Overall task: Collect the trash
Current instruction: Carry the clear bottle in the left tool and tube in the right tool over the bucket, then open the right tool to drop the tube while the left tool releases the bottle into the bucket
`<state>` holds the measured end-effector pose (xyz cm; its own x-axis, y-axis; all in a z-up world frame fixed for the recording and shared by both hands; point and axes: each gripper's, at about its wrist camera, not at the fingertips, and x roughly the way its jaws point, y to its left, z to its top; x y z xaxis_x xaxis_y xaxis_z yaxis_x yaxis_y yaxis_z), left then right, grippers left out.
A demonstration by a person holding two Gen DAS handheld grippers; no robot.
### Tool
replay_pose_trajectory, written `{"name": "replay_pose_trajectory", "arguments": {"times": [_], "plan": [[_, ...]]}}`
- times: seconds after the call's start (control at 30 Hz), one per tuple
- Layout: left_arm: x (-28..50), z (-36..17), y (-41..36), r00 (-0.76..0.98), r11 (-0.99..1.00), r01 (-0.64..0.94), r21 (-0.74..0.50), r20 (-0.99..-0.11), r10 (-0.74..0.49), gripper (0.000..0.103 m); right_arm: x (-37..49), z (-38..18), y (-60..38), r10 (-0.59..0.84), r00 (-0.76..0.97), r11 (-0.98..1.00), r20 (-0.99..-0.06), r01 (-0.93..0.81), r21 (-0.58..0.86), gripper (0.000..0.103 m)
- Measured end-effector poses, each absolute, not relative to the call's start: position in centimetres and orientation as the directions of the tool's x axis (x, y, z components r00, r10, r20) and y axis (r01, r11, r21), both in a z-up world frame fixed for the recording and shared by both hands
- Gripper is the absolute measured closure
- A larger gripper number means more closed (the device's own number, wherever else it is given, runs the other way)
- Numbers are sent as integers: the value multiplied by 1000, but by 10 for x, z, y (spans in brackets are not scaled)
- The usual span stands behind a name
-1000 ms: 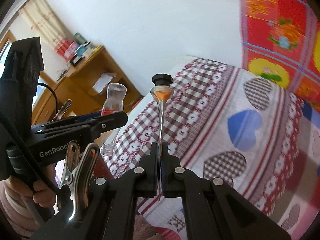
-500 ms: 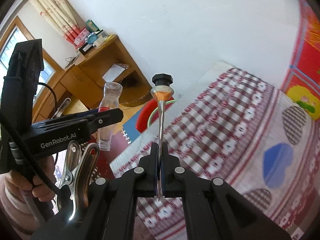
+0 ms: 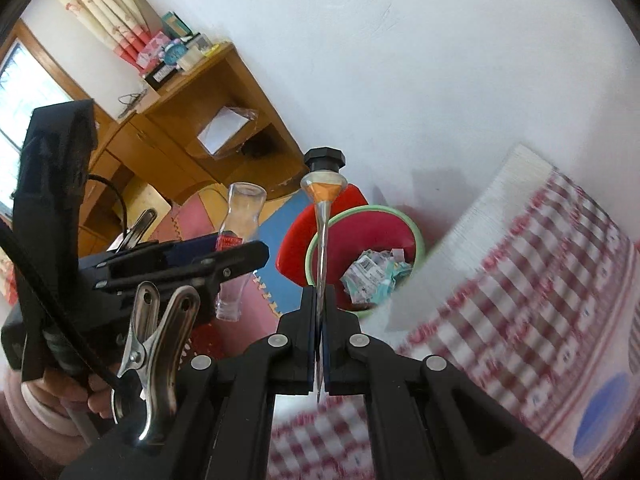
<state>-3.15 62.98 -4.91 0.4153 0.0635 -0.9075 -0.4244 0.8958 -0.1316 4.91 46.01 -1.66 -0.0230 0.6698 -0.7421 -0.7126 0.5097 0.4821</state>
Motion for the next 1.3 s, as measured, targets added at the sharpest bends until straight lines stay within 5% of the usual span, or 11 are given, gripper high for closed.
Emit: {"name": "replay_pose_trajectory", "arguments": {"times": [1.2, 1.3], "plan": [[20, -216, 724, 276, 843, -497, -208, -958, -74, 68, 127, -149, 619, 402, -187, 588, -896, -698, 409, 100], [21, -214, 723, 280, 846, -491, -205, -958, -70, 68, 127, -148, 621, 405, -177, 595, -897, -694, 405, 91]]}}
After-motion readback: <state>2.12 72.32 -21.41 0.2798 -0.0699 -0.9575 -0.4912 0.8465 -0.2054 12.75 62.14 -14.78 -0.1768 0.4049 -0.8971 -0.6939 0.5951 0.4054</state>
